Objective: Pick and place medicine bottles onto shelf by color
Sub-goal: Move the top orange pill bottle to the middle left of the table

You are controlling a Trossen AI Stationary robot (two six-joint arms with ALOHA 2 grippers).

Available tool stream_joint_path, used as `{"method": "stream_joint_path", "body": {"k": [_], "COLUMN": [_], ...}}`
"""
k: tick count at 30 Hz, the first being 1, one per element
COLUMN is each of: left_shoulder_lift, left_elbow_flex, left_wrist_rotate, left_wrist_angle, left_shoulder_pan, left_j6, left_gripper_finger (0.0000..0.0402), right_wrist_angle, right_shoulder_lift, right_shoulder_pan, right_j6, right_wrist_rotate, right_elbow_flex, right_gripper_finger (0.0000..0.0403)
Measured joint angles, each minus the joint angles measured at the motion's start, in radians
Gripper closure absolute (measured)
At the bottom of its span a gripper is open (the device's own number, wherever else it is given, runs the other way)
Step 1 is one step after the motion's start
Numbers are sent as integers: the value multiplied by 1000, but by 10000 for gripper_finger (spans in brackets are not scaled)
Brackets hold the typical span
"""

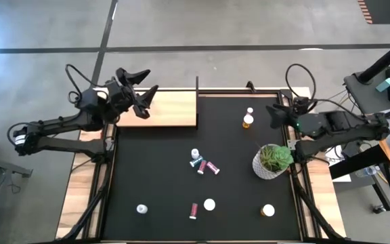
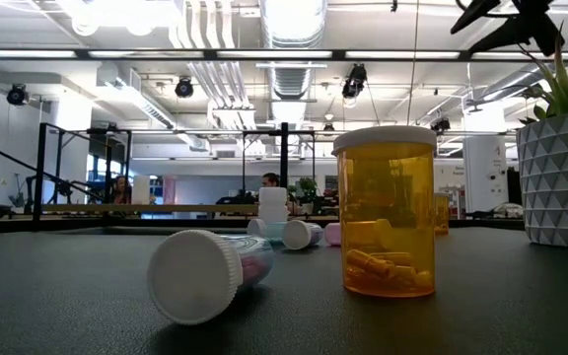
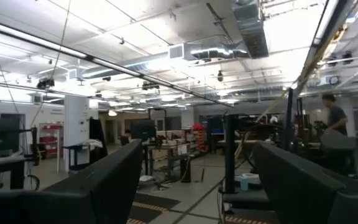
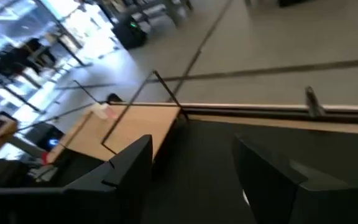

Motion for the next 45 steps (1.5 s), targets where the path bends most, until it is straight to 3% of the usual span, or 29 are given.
{"method": "stream_joint_path", "body": {"k": [6, 11, 17, 24, 33, 45], "left_shoulder_lift": [-37, -58, -68, -86, -122, -157], "left_elbow_flex": [-37, -41, -39, -39, -39, -39], "left_wrist_rotate": [-1, -2, -2, -2, -2, -2], "left_wrist_angle": [-19, -71, -72, -80, -197, -237], "left_shoulder_pan": [0, 0, 0, 0, 0, 0], "left_j6": [-2, -3, -4, -5, -8, -9], "left_gripper_finger": [111, 111, 111, 111, 111, 111], "right_wrist_angle": [-100, -101, -106, -114, -109, -74], "right_shoulder_lift": [63, 111, 207, 295, 422, 627], "right_shoulder_pan": [-53, -132, -275, -456, -602, -686], "right_j6": [70, 73, 85, 11, -87, -182], "right_wrist_rotate": [-100, -254, -458, -645, -752, -834], "right_elbow_flex": [72, 70, 69, 73, 73, 73], "right_gripper_finger": [171, 132, 99, 96, 94, 94]}}
